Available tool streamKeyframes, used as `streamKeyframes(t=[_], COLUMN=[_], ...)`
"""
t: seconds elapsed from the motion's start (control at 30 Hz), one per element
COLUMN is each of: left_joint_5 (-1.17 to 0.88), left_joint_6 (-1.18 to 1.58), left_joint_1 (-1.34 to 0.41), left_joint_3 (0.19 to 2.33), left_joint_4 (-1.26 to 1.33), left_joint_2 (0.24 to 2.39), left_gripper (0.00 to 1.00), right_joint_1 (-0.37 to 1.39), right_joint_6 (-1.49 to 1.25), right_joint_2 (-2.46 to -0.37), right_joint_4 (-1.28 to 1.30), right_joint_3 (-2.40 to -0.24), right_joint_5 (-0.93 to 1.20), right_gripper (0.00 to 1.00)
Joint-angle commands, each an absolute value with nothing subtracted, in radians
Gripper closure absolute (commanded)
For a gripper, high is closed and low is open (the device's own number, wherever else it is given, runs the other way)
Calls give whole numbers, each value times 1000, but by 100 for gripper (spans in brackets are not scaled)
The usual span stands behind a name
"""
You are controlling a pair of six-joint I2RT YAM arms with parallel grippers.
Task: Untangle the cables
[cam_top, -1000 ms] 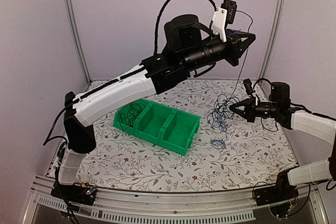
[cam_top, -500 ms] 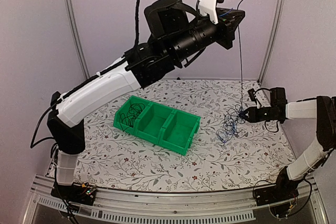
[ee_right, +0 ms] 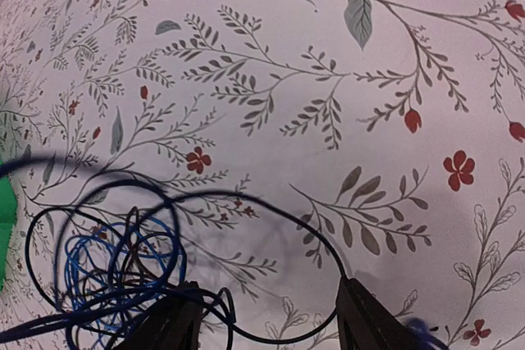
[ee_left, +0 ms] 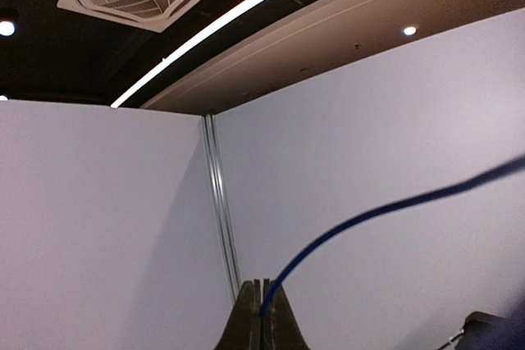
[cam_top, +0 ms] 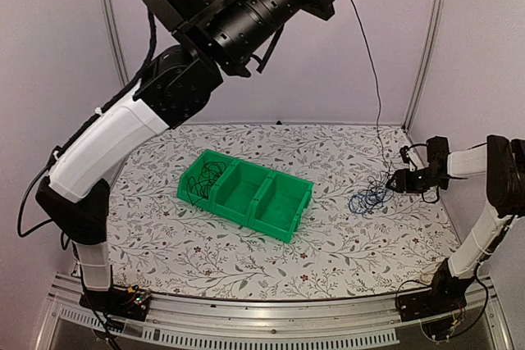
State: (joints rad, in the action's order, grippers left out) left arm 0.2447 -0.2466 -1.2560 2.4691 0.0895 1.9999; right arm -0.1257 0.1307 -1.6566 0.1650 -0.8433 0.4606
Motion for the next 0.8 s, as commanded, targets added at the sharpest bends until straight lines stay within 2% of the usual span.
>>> streamKeyframes(t=[0.0,0.2,0.37,0.43,0.53,0.6,0.77], left_joint_5=[340,488,603,625,620,615,612], left_joint_6=[-442,-512,-530,-487,-434,-413,-386], left_joint_1=[-1310,-1294,-1265,-1246,-1233,-1232,-1232], left_joint_3=[2552,2447,2388,2387,2371,2355,2344], left_joint_4=[317,341,292,258,214,204,184], left_joint_2=[1826,1722,1694,1692,1686,1682,1683], left_gripper=[100,100,100,100,100,100,100], right_joint_1=[-158,-232,-232,-231,-194,-134,103], right_joint_6=[164,257,308,324,428,529,703], right_joint_2=[-1700,-1671,-1611,-1571,-1436,-1328,-1111], right_joint_4=[272,316,331,381,439,456,459], right_joint_3=[-860,-865,-849,-869,-886,-880,-836], right_joint_5=[356,418,437,543,768,864,939], right_gripper=[38,37,40,42,40,37,17])
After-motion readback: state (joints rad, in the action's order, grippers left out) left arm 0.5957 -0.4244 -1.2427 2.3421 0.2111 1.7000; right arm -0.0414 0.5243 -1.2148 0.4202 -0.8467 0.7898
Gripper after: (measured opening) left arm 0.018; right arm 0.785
